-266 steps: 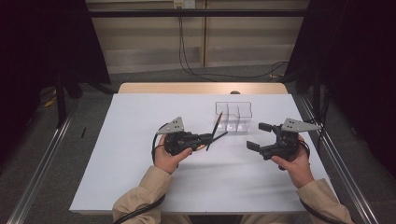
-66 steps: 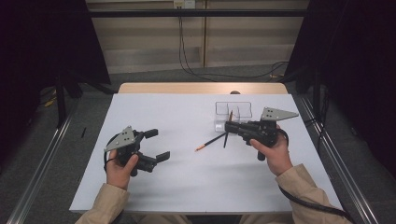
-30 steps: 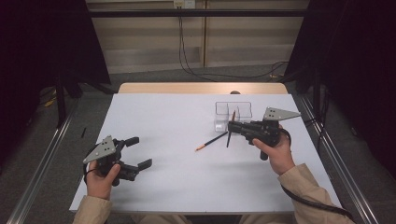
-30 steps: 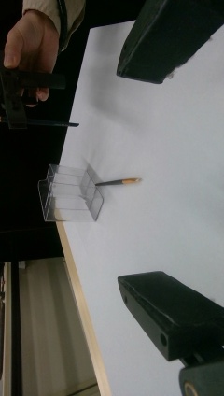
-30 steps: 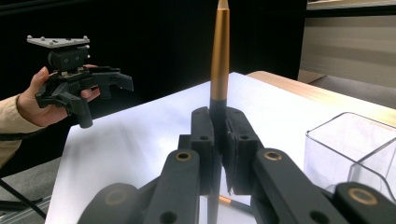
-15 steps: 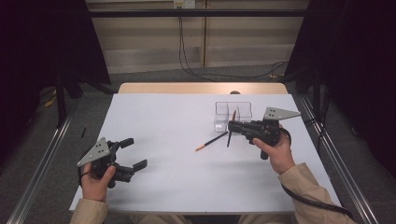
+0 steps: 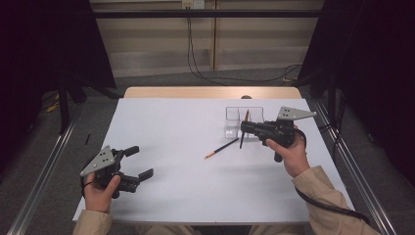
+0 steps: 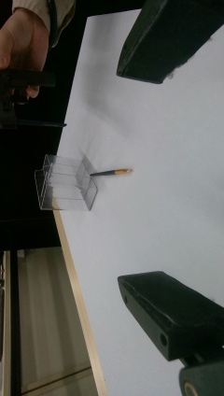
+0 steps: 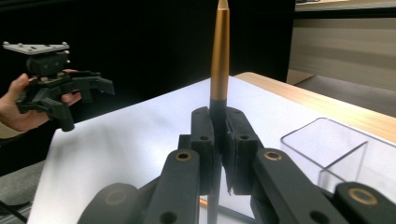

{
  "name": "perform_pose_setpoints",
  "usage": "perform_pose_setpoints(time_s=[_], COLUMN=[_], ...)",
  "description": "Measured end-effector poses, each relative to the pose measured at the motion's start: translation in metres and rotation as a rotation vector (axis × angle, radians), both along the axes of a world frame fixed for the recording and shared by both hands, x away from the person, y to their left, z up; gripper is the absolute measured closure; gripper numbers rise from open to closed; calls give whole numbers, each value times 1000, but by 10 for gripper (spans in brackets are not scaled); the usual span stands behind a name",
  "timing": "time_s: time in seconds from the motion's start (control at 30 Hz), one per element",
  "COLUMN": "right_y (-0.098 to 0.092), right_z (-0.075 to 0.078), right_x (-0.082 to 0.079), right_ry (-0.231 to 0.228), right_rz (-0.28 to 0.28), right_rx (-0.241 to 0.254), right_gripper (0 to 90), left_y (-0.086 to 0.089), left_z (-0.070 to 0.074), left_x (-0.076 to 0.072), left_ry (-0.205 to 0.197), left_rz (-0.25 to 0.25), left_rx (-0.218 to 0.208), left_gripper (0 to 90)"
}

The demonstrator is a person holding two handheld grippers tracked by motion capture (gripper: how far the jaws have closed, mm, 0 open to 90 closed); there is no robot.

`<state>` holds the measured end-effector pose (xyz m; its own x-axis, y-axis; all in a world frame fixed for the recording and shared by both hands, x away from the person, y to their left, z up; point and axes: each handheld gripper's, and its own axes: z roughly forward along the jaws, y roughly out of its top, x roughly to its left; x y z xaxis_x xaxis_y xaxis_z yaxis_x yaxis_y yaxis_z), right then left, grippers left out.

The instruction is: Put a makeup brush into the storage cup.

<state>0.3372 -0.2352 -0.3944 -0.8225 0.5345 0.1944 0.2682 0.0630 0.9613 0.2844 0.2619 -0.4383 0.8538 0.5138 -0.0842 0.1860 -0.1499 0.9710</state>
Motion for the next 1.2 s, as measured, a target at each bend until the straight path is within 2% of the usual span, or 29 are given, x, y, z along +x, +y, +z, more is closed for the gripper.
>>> perform_pose_setpoints(time_s=[0.53, 0.7, 1.2], right_y=[-8, -9, -20], right_z=[14, 16, 23], right_x=[20, 24, 37], right_ry=[-17, -26, -37], right_rz=[-56, -76, -134], right_rx=[-6, -22, -20], right_gripper=[833, 833, 833], left_y=[-1, 1, 1], left_z=[-1, -1, -1], left_x=[0, 0, 0], left_ry=[0, -6, -5], left_rz=[-8, -6, -5], left_rx=[-1, -2, -7], left_gripper=[23, 23, 23])
